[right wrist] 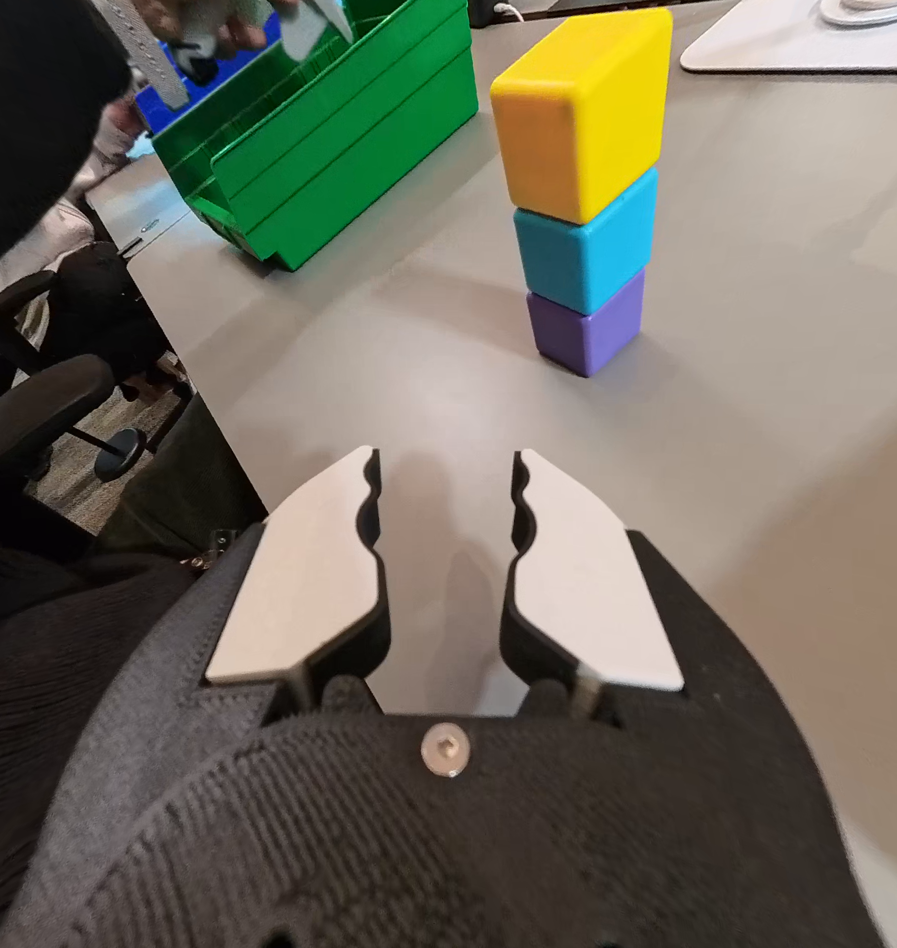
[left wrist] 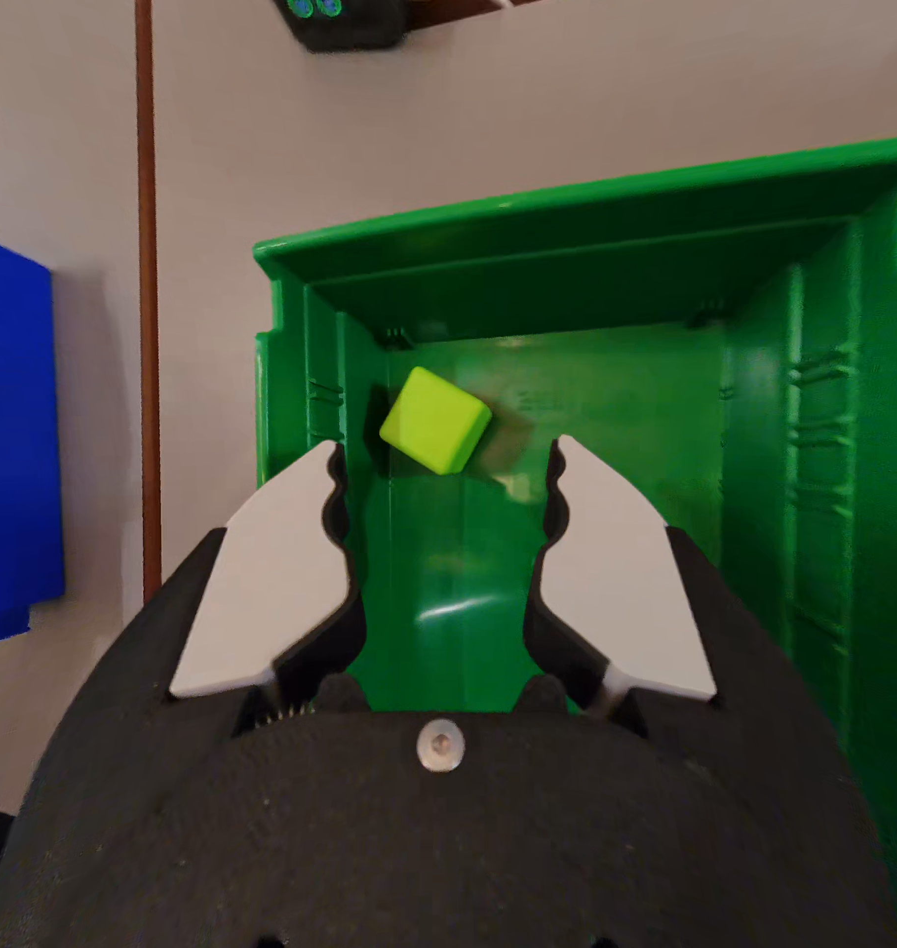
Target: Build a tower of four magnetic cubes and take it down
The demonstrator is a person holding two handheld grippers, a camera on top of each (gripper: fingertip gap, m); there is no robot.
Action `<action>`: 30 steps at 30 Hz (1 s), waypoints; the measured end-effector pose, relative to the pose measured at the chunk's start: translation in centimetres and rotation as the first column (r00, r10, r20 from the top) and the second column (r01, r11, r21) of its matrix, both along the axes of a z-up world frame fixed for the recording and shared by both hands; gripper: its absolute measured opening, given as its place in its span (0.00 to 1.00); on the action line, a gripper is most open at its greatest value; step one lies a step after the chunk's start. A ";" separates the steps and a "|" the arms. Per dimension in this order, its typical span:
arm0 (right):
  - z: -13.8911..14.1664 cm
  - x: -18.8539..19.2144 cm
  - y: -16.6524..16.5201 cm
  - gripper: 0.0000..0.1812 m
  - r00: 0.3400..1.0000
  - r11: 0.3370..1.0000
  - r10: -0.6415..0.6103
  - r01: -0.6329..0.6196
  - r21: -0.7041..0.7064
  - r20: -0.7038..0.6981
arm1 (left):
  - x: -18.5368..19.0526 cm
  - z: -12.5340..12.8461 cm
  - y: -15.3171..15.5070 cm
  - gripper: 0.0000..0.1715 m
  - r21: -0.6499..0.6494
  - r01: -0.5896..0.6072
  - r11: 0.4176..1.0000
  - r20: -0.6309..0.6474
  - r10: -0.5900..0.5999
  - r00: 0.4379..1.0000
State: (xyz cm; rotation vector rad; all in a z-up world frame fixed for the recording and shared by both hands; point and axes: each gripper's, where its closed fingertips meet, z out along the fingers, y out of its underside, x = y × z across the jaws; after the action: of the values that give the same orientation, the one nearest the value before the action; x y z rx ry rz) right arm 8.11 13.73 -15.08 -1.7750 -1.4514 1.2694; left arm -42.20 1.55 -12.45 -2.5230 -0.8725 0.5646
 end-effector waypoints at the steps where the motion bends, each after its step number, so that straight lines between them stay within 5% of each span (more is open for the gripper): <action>1: 0.0 0.0 0.0 0.27 1.000 1.000 0.002 -0.002 -0.004 -0.002 | -0.4 -0.5 0.1 0.45 0.003 -0.026 1.000 -0.006 0.026 1.000; 18: 1.3 1.1 1.5 0.28 0.999 0.990 -0.011 0.004 -0.140 -0.046 | -3.3 -6.3 -0.5 0.42 0.002 -0.492 0.870 0.076 0.491 0.868; 30: 0.7 1.0 1.8 0.28 0.999 0.985 -0.021 0.016 -0.170 -0.028 | -2.3 -6.3 1.3 0.32 -0.012 -0.348 0.937 0.117 0.347 0.931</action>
State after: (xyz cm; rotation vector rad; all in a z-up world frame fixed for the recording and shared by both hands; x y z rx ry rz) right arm 9.14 15.53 -14.36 -1.8657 -1.3420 1.4413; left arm -44.55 2.87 -18.80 -2.4250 -1.3796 0.5186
